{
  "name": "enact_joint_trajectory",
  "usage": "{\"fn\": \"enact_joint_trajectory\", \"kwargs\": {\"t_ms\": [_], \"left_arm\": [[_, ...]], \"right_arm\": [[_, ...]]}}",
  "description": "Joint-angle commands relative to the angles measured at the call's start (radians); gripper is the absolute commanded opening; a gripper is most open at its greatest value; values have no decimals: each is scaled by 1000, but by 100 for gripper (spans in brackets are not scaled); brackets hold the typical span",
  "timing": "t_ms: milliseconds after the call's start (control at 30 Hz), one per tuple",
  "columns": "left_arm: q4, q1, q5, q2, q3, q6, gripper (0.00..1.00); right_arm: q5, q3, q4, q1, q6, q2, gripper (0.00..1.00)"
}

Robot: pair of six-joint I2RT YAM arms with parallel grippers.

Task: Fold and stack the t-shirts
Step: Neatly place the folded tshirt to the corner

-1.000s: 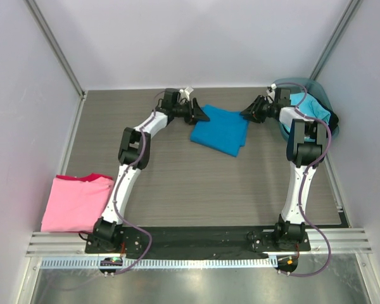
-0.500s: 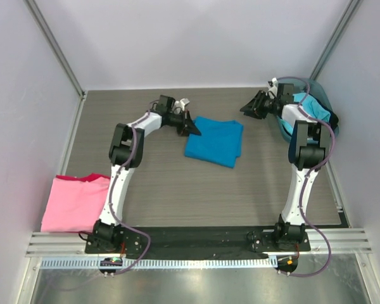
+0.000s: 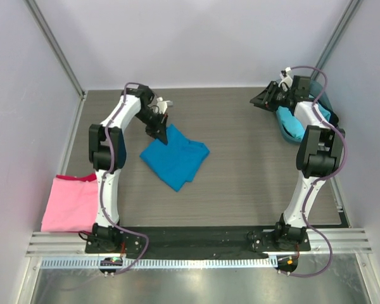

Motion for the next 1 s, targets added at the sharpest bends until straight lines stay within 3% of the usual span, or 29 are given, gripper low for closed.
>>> {"fn": "enact_joint_trajectory", "kwargs": {"t_ms": [0,100,267,500,833,967], "left_arm": [[-395,40,-173,-29,24,183,0],[-412,74,-229,-105,-68,209,0],[-386,103,-319,-285,-356,237,0],[-330,125,-356,-515,-621,229,0],[-308,134,-402,-802,-865,173,0],[-293,177,-445,-919,-890,149,0]], "right_arm": [[-21,-15,-7,3,-49,-66,41],[-29,-18,-20,3,-61,-66,41],[-32,-29,-23,5,-64,-66,41],[-38,-89,-17,26,-72,-112,42],[-66,-118,-55,54,-101,-175,41],[-70,-129,-58,63,-104,-190,41]]}}
